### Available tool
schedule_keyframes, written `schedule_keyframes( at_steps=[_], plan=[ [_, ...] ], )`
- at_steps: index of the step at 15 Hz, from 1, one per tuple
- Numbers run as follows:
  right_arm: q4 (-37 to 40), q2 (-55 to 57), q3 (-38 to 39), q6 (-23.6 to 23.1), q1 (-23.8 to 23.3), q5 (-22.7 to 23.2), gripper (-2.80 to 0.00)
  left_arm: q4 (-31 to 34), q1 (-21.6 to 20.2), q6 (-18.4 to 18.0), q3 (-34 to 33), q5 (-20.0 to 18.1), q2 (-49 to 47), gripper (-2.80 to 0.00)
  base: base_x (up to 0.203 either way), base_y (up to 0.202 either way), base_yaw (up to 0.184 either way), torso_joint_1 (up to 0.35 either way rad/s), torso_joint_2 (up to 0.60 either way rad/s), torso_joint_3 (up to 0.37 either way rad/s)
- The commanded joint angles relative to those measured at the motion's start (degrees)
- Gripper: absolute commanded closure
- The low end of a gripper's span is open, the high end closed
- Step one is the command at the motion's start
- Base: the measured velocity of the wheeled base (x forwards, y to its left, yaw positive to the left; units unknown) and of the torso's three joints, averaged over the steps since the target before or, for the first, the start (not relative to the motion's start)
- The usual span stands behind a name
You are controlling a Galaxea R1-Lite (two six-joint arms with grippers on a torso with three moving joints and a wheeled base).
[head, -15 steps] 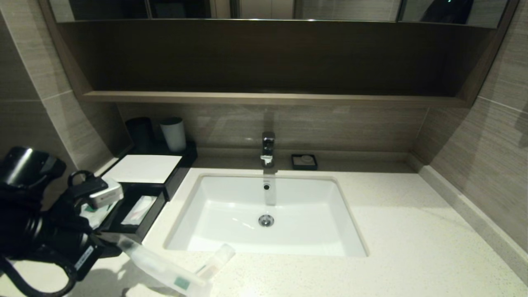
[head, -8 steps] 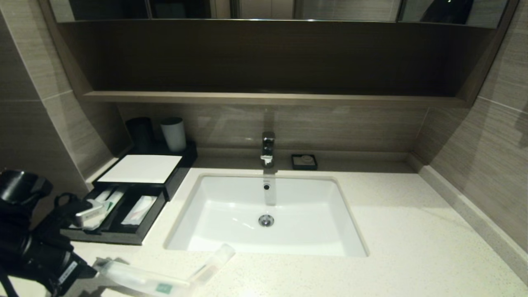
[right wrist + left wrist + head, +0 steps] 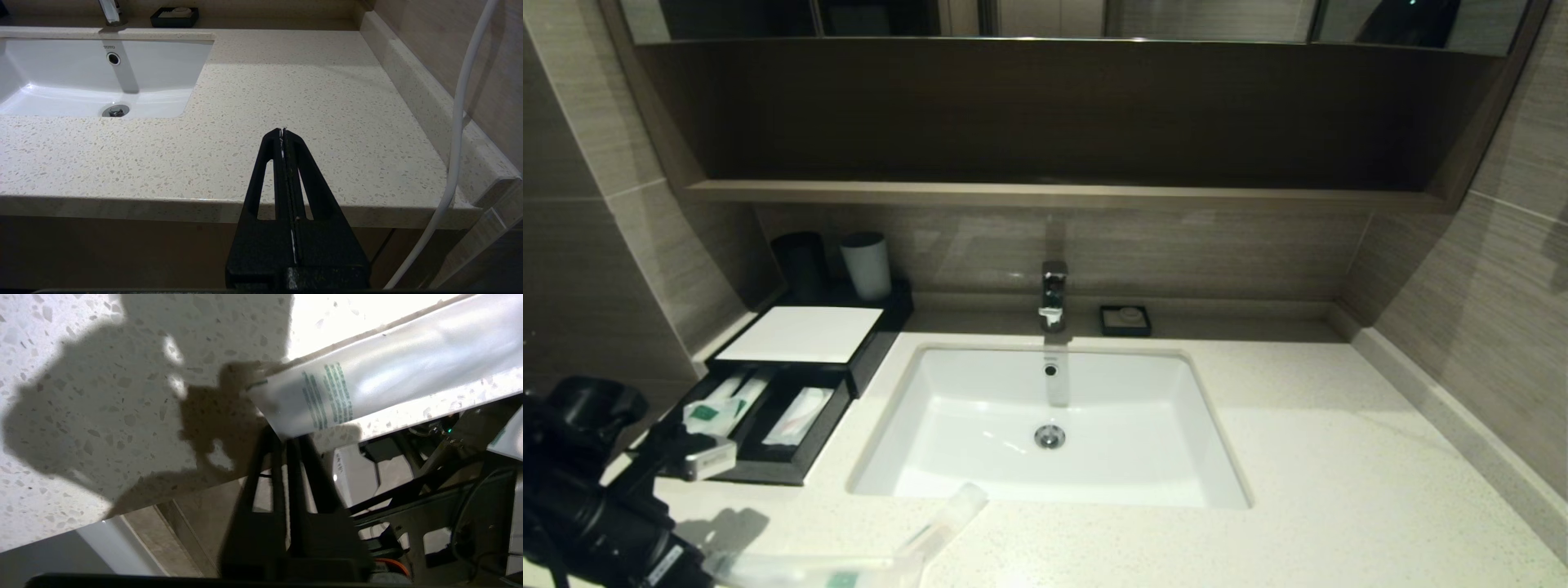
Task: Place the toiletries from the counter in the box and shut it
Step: Pick up the bathroom toiletry
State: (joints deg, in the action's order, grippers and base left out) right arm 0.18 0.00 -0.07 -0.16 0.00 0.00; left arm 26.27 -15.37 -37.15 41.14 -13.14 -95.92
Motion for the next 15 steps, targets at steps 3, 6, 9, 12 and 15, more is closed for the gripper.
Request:
schedule_keyframes(
  at_steps=[3,6,9,12,15],
  plan=[
    [-0.01,0.00,-0.01,-0.02,0.00,0.00,0.00,-2.10,-0.01,-0.29,0.25,0.22,-1.07,-2.80,0.000,0.000,0.000,0.000,0.00,0.000],
    [-0.01,0.00,0.01,-0.02,0.00,0.00,0.00,-1.78,-0.01,-0.53,-0.09,0.31,-0.58,-2.80,0.000,0.000,0.000,0.000,0.00,0.000],
    [-0.01,0.00,0.07,-0.02,0.00,0.00,0.00,-1.32,0.22,-0.93,0.05,0.92,2.64,-2.80,0.000,0.000,0.000,0.000,0.00,0.000],
    [-0.01,0.00,-0.01,-0.02,0.00,0.00,0.00,0.30,1.85,-10.86,-0.22,2.32,6.86,-2.80,0.000,0.000,0.000,0.000,0.00,0.000],
    [-0.01,-0.01,0.04,-0.02,0.00,0.00,0.00,6.68,6.10,-25.90,1.11,4.17,6.74,-2.80,0.000,0.000,0.000,0.000,0.00,0.000]
  ],
)
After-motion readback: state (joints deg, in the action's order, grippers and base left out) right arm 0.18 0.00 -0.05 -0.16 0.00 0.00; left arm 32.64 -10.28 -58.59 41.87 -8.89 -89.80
